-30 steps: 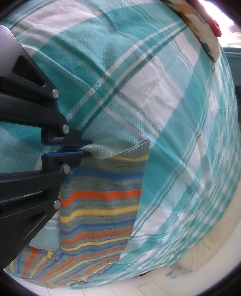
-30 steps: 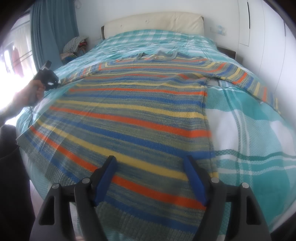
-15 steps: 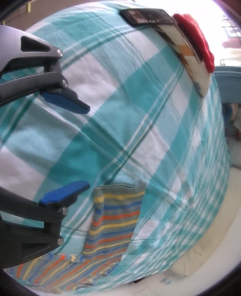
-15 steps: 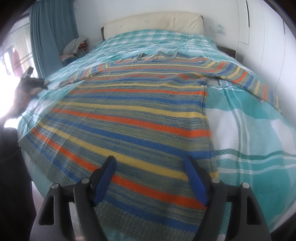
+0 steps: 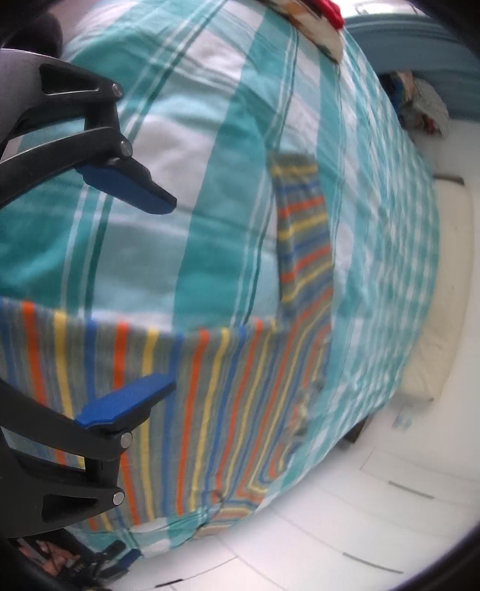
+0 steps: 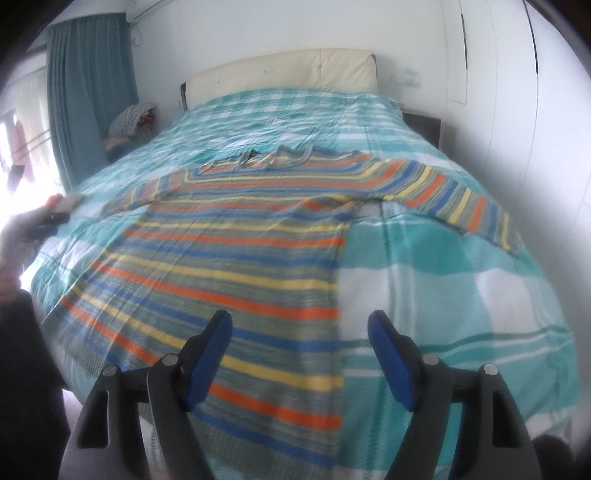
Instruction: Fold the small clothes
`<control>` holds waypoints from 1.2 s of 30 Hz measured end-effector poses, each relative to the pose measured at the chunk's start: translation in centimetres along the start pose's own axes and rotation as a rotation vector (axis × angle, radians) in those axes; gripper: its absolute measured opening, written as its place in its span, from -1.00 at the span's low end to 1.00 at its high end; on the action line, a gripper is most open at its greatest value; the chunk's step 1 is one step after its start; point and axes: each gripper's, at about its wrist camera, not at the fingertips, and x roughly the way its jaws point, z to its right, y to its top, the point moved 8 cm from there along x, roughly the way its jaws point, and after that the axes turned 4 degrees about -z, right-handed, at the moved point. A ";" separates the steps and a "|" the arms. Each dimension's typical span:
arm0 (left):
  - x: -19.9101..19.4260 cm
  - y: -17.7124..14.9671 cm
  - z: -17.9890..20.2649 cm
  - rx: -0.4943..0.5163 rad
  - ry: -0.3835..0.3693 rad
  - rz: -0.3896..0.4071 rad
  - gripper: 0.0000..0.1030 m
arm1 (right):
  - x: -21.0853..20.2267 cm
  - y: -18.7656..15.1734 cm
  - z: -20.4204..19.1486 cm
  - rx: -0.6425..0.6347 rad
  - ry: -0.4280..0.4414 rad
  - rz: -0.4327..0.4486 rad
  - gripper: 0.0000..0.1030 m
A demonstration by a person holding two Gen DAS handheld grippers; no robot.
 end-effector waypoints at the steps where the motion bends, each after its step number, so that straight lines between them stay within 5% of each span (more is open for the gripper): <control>1: 0.6 -0.5 0.9 0.011 -0.015 -0.005 0.74 | 0.0 0.1 0.1 -0.006 -0.011 0.003 0.46; 9: 5.9 -5.1 1.2 -0.085 -0.035 -0.085 0.74 | 1.6 -1.2 1.3 0.029 -0.063 0.002 0.46; 22: 4.7 -5.5 0.6 -0.112 -0.031 -0.050 0.76 | 2.3 -1.1 2.4 0.102 -0.065 0.014 0.46; 36: 0.7 -2.9 -1.2 -0.136 0.018 0.153 0.76 | 2.3 -1.0 2.9 0.138 -0.066 0.023 0.46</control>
